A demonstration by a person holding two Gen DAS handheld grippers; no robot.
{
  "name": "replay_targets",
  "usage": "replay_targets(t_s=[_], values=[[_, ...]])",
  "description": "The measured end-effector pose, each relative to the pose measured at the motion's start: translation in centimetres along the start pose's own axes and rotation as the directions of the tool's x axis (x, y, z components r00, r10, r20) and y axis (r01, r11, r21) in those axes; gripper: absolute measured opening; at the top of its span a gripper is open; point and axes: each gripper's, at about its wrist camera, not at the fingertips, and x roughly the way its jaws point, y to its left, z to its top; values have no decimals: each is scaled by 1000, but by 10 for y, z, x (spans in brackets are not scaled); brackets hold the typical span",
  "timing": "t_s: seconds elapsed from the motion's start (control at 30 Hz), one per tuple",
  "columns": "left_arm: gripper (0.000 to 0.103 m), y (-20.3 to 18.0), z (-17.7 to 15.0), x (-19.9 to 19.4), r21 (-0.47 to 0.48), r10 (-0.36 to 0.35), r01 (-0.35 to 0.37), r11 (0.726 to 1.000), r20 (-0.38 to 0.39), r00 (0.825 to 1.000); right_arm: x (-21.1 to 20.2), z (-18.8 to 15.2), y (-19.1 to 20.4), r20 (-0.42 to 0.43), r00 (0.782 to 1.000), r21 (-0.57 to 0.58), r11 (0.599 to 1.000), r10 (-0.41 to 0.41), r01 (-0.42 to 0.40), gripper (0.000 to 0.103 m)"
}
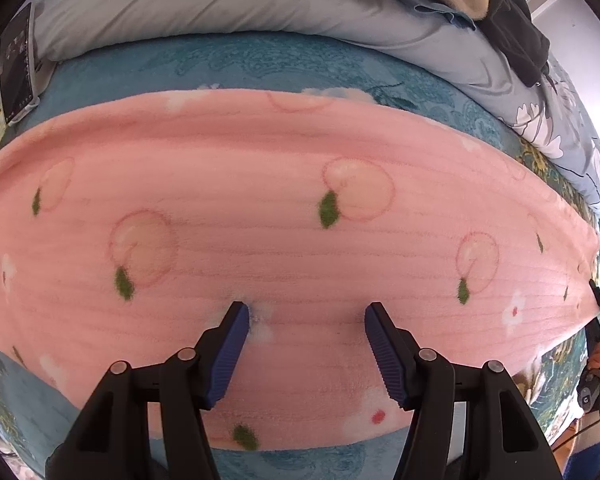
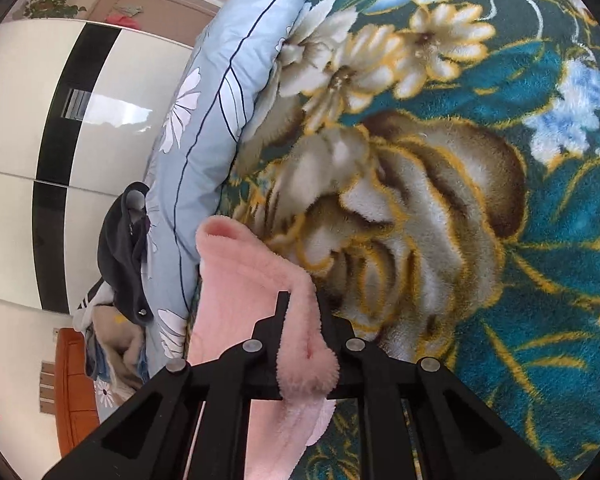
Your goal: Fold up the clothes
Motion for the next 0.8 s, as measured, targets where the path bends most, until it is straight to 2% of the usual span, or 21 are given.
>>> replay_targets(t_s=[0.07,0.2,0.3,0.5,0.6,0.73,0.8], values=[[64,6,3,-7,-15,-17,17,1000,11,1000,-8,0,16,9,1000,-37,999,7,-6,11],[64,20,15,-29,-51,-48,51,997,59,997,-24,-6,79,17,1000,-206,978,25,-21,11],[64,42,31,-49,-101,-78,89,991,106,991,-31,-25,134,5,999,-337,941,46,-41,11],[64,89,39,-79,-214,-129,168,962,183,975,-19,-72,197,-61,997,-486,872,43,-68,10],[64,100,35,-89,-216,-138,183,959,208,968,-13,-93,227,-92,995,-549,832,35,-80,10],[65,109,29,-91,-226,-142,188,956,204,969,-5,-69,209,-69,996,-504,863,-55,13,10],[65,110,28,-89,-230,-140,186,955,201,969,-13,-53,197,-51,998,-460,888,-36,9,10]])
